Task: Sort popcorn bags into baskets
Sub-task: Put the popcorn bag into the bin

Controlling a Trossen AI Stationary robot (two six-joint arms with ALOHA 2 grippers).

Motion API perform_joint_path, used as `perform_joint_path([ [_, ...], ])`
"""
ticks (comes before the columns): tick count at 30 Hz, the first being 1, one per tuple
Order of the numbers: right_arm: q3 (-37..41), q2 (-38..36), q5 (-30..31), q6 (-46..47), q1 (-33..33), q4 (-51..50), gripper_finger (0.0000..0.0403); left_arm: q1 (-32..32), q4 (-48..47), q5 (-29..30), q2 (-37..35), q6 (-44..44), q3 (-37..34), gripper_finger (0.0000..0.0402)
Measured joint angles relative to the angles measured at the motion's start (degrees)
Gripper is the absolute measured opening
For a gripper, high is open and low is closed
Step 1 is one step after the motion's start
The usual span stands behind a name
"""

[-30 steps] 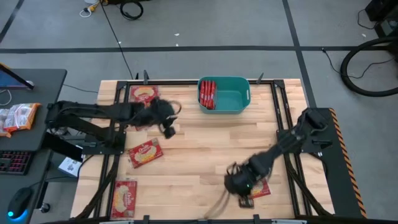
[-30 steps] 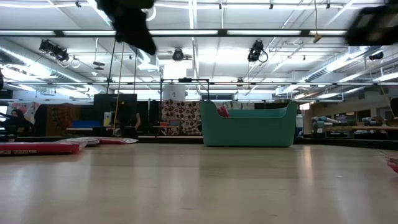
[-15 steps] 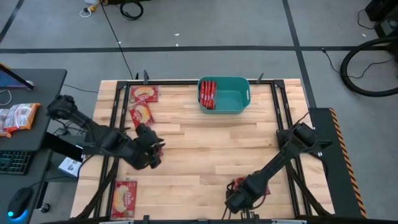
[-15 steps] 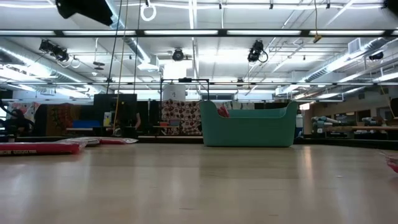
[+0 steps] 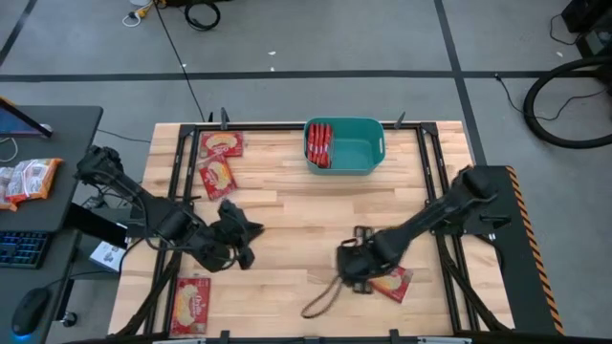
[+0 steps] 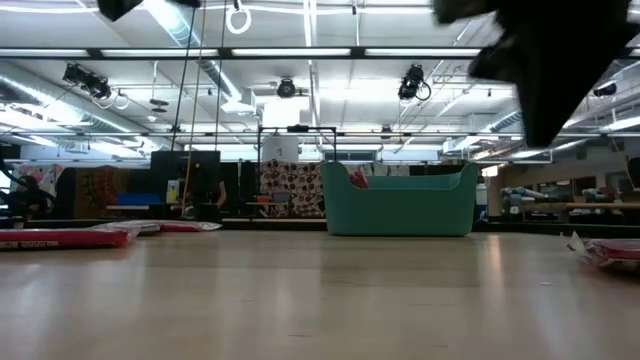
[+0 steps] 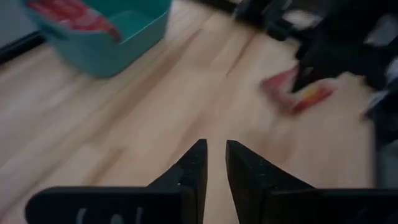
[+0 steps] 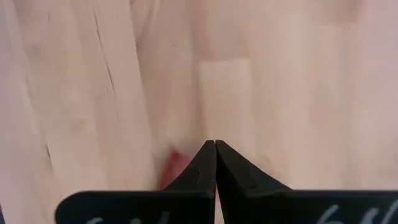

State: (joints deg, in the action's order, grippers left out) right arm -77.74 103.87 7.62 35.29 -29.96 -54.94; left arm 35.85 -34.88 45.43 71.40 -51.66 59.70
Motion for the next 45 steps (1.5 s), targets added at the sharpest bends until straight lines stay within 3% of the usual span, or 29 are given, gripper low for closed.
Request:
perform_joint_path([
  [3, 1.11, -5.29, 5.78, 1.39, -3.78, -9.07, 0.0009, 0.07, 10.13, 0.83, 2.31, 2.63, 0.0, 0.0051],
  [7, 6.01, -12.87, 11.37, 16.23, -10.69, -14.32, 0.0026, -0.46, 24.4, 0.97, 6.86, 8.16, 0.02, 0.0034],
  [11, 12.12, -19.34, 3.09, 23.09, -14.49, -12.56, 0.0071, -1.48, 34.57, 0.89, 10.8, 10.25, 0.0, 0.0023],
  [15, 19.09, -24.41, -5.27, 24.94, -14.72, -5.59, 0.0141, -2.07, 40.2, -0.53, 12.28, 10.37, 0.0, 0.002],
  [21, 32.1, -28.93, -3.11, 28.43, -14.53, 9.76, 0.0257, -1.54, 40.93, -3.66, 12.28, 11.92, 0.02, 0.002],
  [25, 39.72, -29.72, -3.15, 29.61, -14.59, 16.44, 0.0294, -0.69, 38.21, -5.17, 12.36, 11.54, 0.02, 0.002],
  [32, 45.12, -28.94, -4.35, 27.69, -13.57, 24.22, 0.0272, 0.29, 29.45, 2.28, 13.0, 5.39, 0.0, 0.002],
  [37, 47.03, -24.86, -4.31, 27.86, -13.39, 34.15, 0.0248, 0.29, 30.28, 4.13, 13.0, 4.3, 0.0, 0.002],
  [45, 44.17, -21.0, -2.69, 28.57, -12.54, 31.55, 0.0217, 0.28, 28.44, 4.37, 13.0, 3.28, 0.0, 0.002],
])
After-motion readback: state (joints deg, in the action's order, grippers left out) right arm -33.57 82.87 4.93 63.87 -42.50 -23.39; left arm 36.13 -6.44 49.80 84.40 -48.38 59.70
